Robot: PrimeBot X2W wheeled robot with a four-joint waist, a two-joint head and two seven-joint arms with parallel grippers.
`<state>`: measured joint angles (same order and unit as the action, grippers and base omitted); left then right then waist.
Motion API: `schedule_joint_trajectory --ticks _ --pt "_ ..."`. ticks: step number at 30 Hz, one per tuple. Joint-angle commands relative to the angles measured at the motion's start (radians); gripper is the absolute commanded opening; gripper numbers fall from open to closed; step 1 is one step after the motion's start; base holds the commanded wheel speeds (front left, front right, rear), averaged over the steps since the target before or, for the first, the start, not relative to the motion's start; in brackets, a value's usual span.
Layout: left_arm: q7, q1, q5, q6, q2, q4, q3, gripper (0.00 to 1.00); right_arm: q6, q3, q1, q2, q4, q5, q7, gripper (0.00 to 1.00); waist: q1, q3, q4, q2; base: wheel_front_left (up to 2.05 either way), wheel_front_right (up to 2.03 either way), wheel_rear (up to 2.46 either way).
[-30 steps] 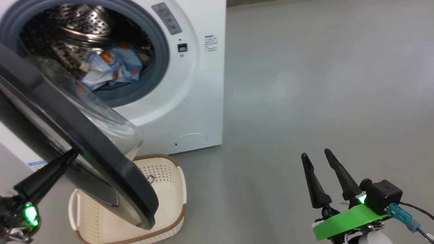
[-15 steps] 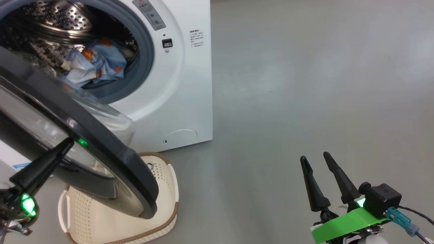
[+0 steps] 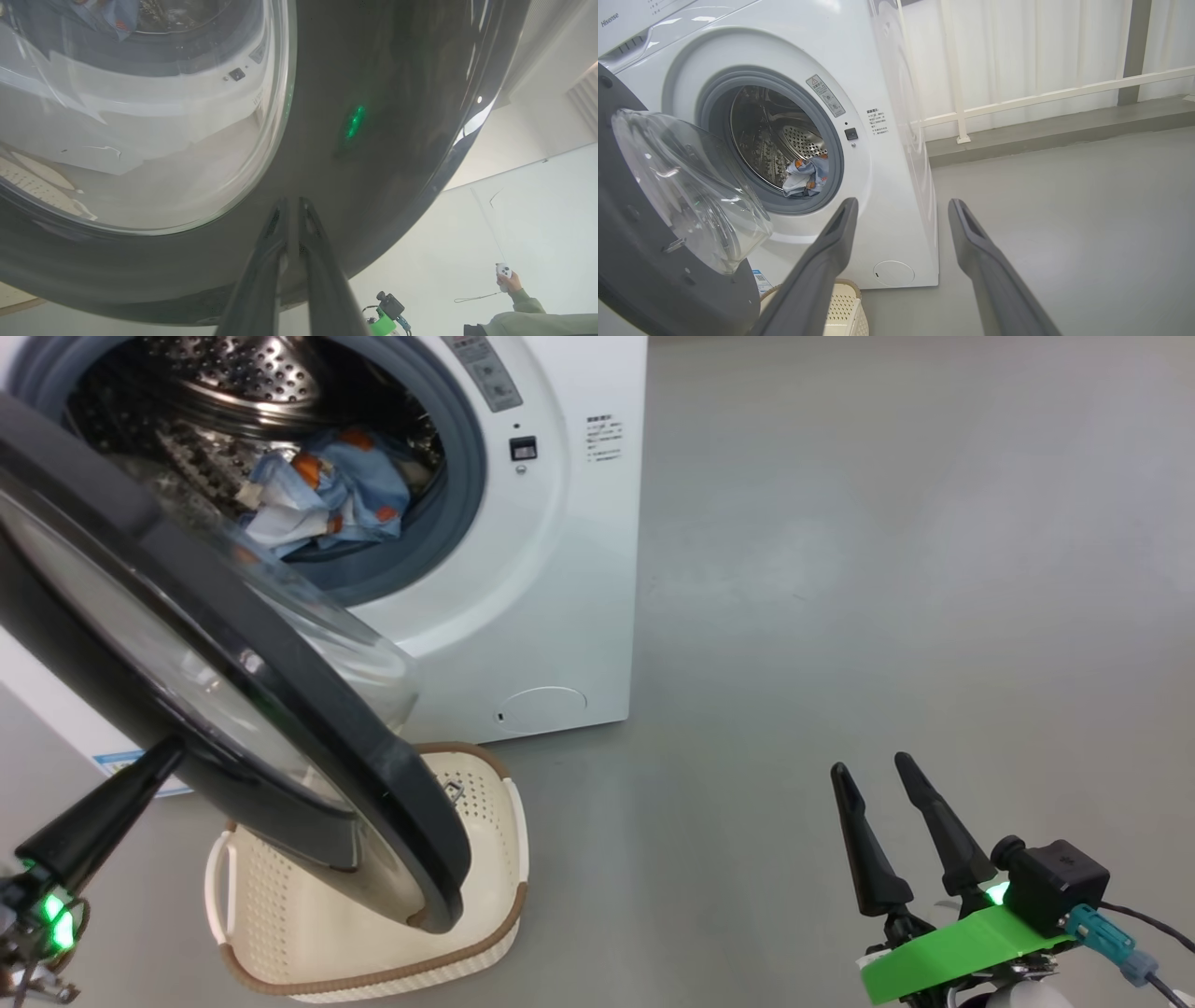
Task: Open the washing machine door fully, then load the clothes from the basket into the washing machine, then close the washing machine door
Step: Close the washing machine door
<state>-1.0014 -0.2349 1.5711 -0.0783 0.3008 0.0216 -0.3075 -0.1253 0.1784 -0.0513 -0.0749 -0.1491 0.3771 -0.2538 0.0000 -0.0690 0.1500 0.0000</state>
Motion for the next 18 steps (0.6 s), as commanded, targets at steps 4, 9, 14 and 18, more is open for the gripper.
schedule_joint_trajectory --ticks 4,9,14,18 --pt "0.030 0.016 -0.033 -0.028 0.047 -0.033 -0.061 1.00 -0.005 0.007 -0.014 -0.010 0.024 -0.009 -0.008 1.00 0.0000 0.000 -0.028 0.0000 0.00 0.00 0.00" --pt "0.105 0.044 -0.094 -0.047 0.041 -0.061 -0.086 1.00 -0.005 0.006 -0.019 -0.009 0.026 -0.015 -0.008 1.00 0.0000 -0.008 -0.054 0.0000 0.00 0.00 0.00" --pt "0.203 0.067 -0.154 -0.052 0.035 -0.131 -0.095 1.00 -0.005 -0.006 -0.019 -0.007 0.031 -0.019 -0.008 1.00 0.0000 -0.011 -0.074 0.0000 0.00 0.00 0.00" --pt "0.333 0.122 -0.260 -0.052 0.072 -0.208 -0.053 1.00 -0.005 -0.014 -0.011 -0.009 0.037 -0.022 -0.008 1.00 0.0000 -0.011 -0.085 0.0000 0.00 0.00 0.00"
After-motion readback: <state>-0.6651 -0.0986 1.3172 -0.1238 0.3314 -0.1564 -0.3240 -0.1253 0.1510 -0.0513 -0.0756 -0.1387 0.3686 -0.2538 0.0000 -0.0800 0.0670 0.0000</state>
